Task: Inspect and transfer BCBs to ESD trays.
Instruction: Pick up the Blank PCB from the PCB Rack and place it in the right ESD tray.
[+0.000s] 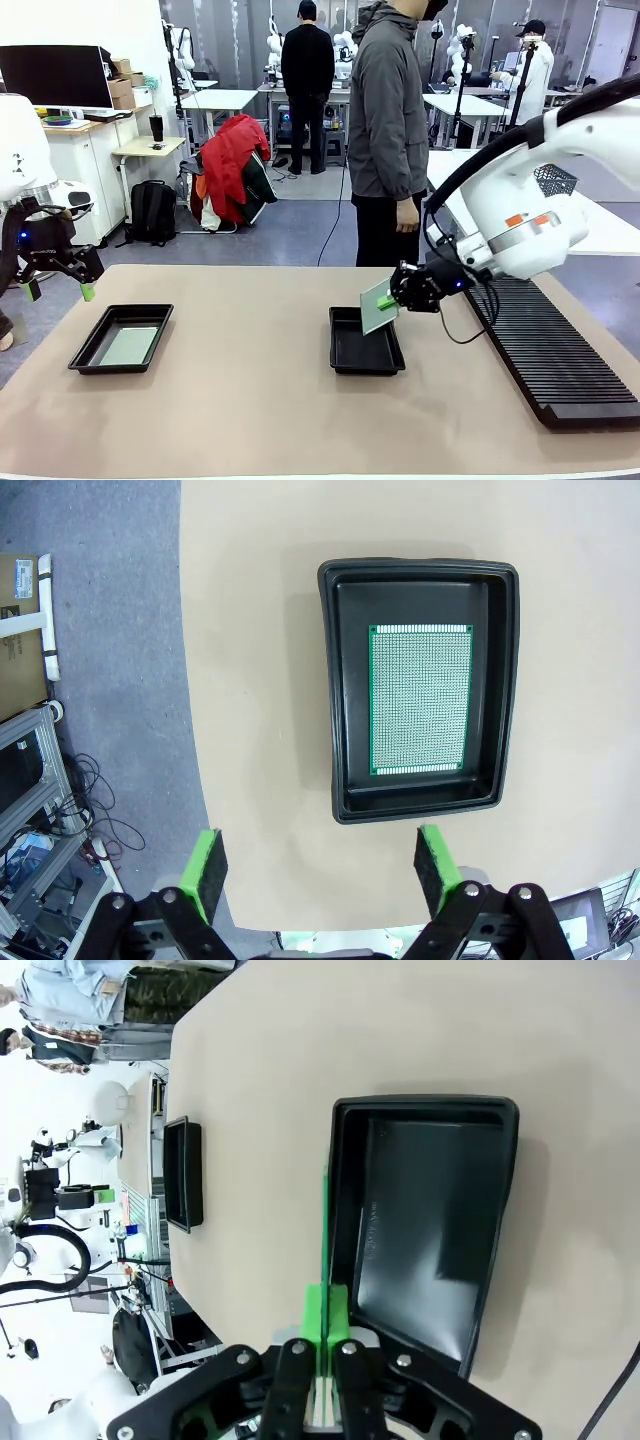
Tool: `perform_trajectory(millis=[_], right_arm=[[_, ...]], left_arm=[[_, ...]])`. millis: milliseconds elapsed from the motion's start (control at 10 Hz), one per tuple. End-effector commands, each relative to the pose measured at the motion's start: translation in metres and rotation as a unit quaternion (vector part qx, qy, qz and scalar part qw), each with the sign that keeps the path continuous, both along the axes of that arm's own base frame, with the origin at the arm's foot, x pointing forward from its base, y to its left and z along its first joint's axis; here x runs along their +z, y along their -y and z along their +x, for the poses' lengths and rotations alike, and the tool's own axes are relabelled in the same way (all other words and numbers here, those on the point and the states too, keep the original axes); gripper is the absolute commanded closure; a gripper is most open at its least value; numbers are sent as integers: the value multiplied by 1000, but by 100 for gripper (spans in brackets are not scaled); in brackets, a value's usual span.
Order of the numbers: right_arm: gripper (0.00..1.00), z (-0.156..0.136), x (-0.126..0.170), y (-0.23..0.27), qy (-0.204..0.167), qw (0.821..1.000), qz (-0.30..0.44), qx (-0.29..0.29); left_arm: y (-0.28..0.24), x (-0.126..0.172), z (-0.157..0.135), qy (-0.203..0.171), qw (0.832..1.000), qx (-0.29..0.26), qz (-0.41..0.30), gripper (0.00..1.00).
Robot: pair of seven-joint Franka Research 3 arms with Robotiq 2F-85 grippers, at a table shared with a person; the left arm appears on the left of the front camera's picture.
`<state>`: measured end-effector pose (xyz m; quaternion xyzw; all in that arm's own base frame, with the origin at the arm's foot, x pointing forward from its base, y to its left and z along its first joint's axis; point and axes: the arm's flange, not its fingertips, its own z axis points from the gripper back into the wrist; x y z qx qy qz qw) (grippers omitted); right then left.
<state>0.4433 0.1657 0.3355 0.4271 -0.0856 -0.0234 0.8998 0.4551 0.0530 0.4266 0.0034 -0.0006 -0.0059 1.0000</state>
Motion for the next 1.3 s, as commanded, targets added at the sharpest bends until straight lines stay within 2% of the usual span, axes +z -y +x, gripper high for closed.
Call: perform_trajectory(millis=[0, 300, 1100, 1200], right_arm=[[98, 9, -20, -12, 13, 1000, 5, -2], [98, 16, -46, -21, -3, 1000, 7, -2], [98, 24, -67, -45, -27, 999, -20, -13], [98, 21, -59, -31, -28, 1000, -14, 0]], left_arm=[[0, 0, 0, 0, 1000, 1, 0, 0], [0, 0, 0, 0, 1000, 1, 0, 0], [0, 0, 0, 0, 1000, 1, 0, 0], [0, 0, 0, 0, 1000, 1, 0, 0]])
